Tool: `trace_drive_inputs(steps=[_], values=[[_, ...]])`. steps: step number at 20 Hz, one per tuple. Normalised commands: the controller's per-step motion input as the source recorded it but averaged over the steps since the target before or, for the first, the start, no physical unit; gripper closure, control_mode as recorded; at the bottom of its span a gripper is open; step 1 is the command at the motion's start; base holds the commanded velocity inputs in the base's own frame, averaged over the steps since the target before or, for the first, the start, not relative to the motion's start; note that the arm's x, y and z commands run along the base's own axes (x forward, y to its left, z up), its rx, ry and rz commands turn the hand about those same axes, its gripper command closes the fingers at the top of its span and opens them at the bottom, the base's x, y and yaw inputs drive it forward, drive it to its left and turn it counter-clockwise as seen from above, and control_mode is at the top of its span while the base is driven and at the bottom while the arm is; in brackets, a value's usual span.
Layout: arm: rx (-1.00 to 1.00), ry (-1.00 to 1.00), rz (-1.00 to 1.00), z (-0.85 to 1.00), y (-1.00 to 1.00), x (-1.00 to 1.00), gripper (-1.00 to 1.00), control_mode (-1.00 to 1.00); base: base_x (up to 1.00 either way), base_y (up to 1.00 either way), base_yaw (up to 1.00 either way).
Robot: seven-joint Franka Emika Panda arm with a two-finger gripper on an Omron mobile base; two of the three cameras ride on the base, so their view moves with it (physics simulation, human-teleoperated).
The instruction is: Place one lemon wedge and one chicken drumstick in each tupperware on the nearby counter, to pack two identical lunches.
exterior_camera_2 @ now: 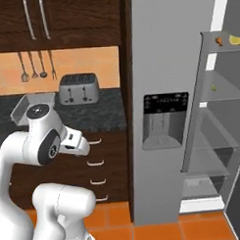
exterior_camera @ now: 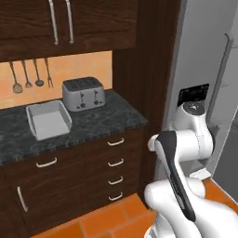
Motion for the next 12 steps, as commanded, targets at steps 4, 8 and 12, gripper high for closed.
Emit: trace_drive_inputs(steps=[4, 8, 12], values=[[0.00, 0.00, 0.00, 0.00, 0.00, 0.00, -1.00, 1.00, 0.30, -0.83, -0.09], [0.00, 0.00, 0.00, 0.00, 0.00, 0.00, -1.00, 1.00, 0.38, -0.80, 0.24], [0.00, 0.00, 0.00, 0.00, 0.00, 0.00, -1.00, 1.00, 0.02, -0.78, 0.23]])
